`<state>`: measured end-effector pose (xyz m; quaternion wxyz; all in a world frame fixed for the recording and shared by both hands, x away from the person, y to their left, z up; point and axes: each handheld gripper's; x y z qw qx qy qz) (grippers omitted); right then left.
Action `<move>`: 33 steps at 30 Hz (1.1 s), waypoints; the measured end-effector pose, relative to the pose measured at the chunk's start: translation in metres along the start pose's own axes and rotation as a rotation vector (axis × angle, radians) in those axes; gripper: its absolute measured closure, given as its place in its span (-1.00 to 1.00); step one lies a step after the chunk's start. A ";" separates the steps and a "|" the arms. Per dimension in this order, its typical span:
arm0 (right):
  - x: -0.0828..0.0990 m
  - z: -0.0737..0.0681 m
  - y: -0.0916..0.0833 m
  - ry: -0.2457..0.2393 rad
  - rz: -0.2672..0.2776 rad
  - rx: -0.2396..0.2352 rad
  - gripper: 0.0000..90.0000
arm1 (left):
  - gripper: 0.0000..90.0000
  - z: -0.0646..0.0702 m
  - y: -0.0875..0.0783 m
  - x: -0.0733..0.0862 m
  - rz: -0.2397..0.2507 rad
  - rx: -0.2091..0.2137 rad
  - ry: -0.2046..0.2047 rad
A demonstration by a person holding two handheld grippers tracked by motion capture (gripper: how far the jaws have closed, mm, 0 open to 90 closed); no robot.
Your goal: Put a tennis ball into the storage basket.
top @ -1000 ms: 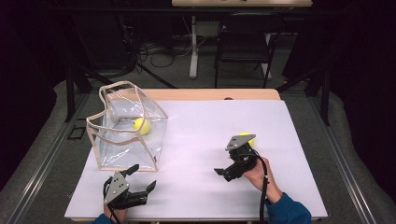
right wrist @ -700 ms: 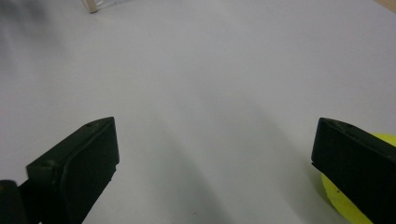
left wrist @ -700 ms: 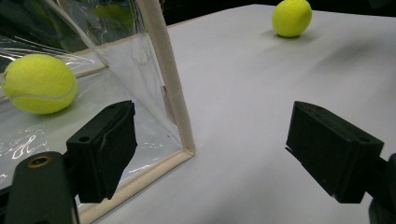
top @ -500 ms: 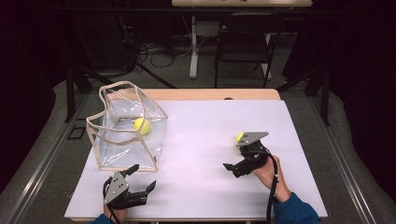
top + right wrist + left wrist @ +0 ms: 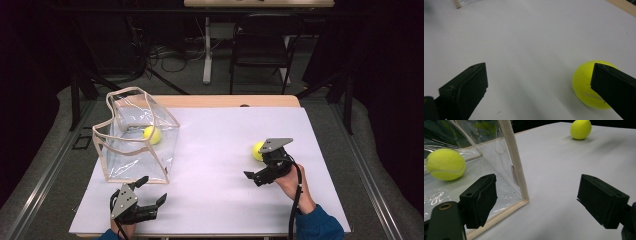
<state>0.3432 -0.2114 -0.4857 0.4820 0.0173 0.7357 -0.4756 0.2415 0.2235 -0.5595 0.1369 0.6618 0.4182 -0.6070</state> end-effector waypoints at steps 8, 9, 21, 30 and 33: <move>0.001 0.009 -0.005 0.033 0.007 0.025 -0.99 | -0.64 0.000 0.000 0.000 -0.002 0.000 0.001; 0.001 0.010 -0.005 0.032 0.012 0.028 -0.99 | -0.64 0.000 0.000 0.000 -0.003 0.001 0.002; 0.003 0.026 -0.011 0.071 0.021 0.081 -0.99 | -0.64 0.001 0.000 -0.001 -0.004 0.000 0.007; 0.004 0.037 -0.009 0.097 0.026 0.105 -0.99 | -0.64 0.001 0.001 -0.001 -0.005 0.002 0.006; 0.005 0.041 -0.008 0.107 0.026 0.110 -0.99 | -0.64 0.001 0.001 -0.001 -0.005 0.000 0.001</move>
Point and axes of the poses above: each handheld gripper's, and its own axes: y roughly forward along the jaws, x roughly out of its underside, z roughly to its right, and after that the axes turned 10 degrees about y, right-handed
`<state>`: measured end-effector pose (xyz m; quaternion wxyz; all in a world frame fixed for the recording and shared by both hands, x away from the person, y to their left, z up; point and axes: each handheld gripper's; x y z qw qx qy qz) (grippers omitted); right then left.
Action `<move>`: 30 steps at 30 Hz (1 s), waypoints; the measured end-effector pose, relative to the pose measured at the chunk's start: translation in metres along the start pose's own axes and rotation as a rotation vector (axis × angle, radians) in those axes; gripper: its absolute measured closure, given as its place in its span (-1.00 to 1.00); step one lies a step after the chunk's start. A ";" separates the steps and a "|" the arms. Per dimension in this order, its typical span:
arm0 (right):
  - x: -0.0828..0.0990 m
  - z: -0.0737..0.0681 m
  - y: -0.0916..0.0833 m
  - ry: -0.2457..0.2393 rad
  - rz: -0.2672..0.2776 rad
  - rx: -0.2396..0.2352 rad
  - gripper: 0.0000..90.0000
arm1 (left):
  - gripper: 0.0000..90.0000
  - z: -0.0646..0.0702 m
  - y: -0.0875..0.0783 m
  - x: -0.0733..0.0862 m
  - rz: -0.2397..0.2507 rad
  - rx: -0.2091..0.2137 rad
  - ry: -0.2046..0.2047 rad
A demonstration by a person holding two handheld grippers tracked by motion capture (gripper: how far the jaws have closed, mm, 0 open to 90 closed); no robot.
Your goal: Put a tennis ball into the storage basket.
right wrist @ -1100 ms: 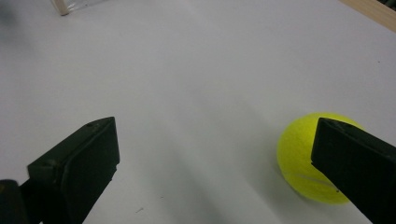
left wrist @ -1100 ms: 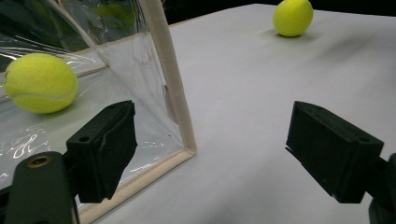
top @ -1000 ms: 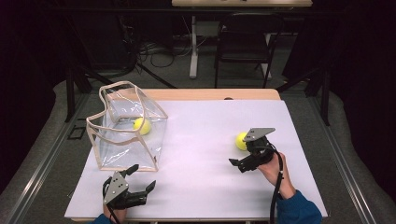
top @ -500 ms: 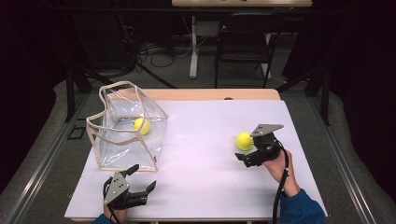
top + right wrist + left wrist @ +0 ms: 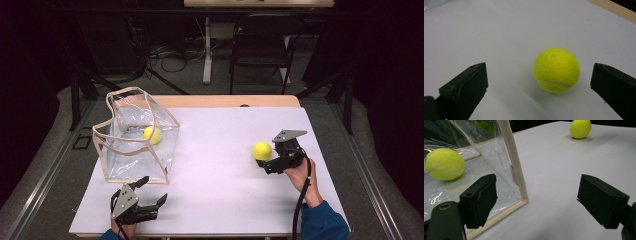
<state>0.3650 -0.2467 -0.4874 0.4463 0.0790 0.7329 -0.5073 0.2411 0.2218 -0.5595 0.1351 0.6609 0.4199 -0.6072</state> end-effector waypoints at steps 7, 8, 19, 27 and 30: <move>0.000 0.007 0.004 0.023 -0.003 0.012 -0.99 | -0.64 0.000 0.000 0.000 0.001 0.000 0.005; -0.001 0.008 0.005 0.026 -0.005 0.012 -0.99 | -0.64 0.000 0.000 0.000 0.001 0.002 0.004; 0.001 0.013 0.019 0.047 -0.030 0.009 -0.99 | -0.64 0.000 -0.001 0.000 0.000 -0.001 0.006; 0.002 0.015 0.030 0.052 -0.058 0.008 -0.99 | -0.64 0.000 0.000 0.000 -0.002 0.002 0.003; 0.002 0.017 0.035 0.057 -0.068 0.002 -0.99 | -0.64 0.000 0.000 0.000 -0.001 0.002 0.005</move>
Point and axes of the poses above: each handheld gripper's, and its own axes: y roughly forward along the jaws, x roughly out of its underside, z roughly to its right, and after that the axes turned 10 degrees about y, right-handed
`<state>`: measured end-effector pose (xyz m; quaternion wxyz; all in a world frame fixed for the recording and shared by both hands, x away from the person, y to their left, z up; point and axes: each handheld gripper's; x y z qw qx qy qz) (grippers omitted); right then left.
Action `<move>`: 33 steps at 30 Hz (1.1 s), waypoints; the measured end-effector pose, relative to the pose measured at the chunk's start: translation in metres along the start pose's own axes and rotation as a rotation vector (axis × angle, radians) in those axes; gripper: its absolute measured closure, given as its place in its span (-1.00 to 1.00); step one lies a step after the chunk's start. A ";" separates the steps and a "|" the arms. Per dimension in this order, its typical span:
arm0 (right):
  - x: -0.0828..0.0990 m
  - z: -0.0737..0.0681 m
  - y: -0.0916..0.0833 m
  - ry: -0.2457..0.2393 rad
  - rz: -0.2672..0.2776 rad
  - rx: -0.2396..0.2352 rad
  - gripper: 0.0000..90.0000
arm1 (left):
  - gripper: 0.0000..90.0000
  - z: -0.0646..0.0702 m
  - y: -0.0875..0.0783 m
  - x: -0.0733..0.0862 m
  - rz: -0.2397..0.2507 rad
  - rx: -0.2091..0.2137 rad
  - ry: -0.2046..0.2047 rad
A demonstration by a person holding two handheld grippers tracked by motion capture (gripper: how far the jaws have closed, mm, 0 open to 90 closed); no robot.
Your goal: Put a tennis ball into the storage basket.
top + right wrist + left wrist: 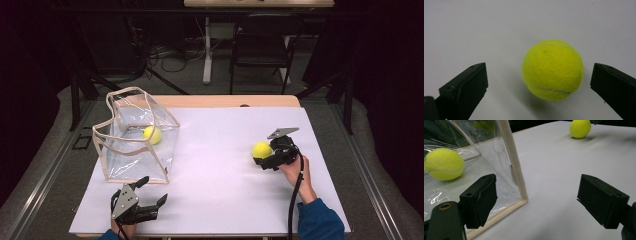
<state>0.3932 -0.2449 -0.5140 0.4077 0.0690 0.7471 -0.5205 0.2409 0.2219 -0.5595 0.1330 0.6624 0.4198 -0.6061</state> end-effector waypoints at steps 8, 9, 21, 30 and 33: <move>-0.001 0.004 0.008 0.016 -0.011 0.002 -0.98 | -0.64 0.000 0.001 0.000 -0.004 0.000 0.001; -0.001 0.004 0.009 0.018 -0.015 0.007 -0.98 | -0.64 0.000 0.001 0.000 -0.004 0.002 0.002; -0.002 0.007 0.019 0.042 -0.005 0.008 -0.92 | -0.64 0.000 0.001 0.000 -0.002 0.001 0.001; -0.001 0.008 0.024 0.054 -0.012 0.014 -0.91 | -0.64 0.000 0.000 0.000 0.000 0.000 -0.001; -0.001 0.009 0.027 0.065 -0.019 0.024 -0.88 | -0.64 0.000 0.000 0.000 0.000 0.001 0.000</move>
Point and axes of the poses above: each handheld gripper's, and its own axes: y roughly forward along the jaws, x roughly out of its underside, z roughly to its right, and after that the axes turned 10 degrees about y, right-handed
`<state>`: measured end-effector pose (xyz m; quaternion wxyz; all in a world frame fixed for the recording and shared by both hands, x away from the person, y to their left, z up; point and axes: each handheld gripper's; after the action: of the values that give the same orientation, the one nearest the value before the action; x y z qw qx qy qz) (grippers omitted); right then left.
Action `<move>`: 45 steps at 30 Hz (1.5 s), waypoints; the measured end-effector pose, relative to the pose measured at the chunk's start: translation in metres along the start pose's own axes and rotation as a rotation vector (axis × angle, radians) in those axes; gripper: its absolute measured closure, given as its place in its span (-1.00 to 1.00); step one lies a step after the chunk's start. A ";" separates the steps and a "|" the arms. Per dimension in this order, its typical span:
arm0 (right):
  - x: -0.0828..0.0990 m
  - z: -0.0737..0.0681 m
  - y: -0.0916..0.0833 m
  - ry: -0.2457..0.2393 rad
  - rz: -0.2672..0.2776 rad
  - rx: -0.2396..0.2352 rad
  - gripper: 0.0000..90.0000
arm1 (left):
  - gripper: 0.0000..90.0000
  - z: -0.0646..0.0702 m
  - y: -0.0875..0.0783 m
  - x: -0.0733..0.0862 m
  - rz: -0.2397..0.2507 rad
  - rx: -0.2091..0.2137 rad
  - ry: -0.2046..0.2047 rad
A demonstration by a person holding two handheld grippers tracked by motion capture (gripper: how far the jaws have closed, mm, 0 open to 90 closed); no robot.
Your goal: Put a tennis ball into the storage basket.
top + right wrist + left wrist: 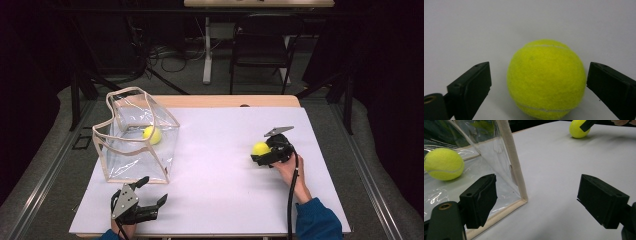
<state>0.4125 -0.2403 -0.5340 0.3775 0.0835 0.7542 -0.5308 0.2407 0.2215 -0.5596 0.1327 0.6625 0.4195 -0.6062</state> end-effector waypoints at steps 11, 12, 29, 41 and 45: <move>0.000 0.000 0.003 0.000 -0.015 0.042 -0.65 | -0.64 0.000 0.001 0.000 -0.001 0.003 -0.001; 0.000 0.000 0.003 0.000 -0.015 0.044 -0.64 | -0.64 0.000 0.000 0.000 0.000 0.003 -0.001; -0.001 -0.001 0.002 0.001 -0.003 0.042 -0.43 | -0.64 0.000 -0.002 0.000 0.005 -0.004 -0.001; -0.004 -0.006 -0.009 -0.023 0.006 0.027 -0.43 | -0.64 0.000 -0.002 0.000 0.004 -0.004 -0.001; -0.005 -0.010 -0.014 -0.030 0.015 0.027 -0.43 | -0.64 0.000 -0.002 0.000 0.005 -0.002 0.001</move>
<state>0.4041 -0.2365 -0.5183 0.3918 0.0862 0.7404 -0.5393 0.2390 0.2229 -0.5586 0.1349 0.6637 0.4186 -0.6050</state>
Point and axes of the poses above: each handheld gripper's, and its own axes: y roughly forward along the jaws, x roughly out of its underside, z roughly to its right, and after that the axes turned 10 degrees about y, right-handed
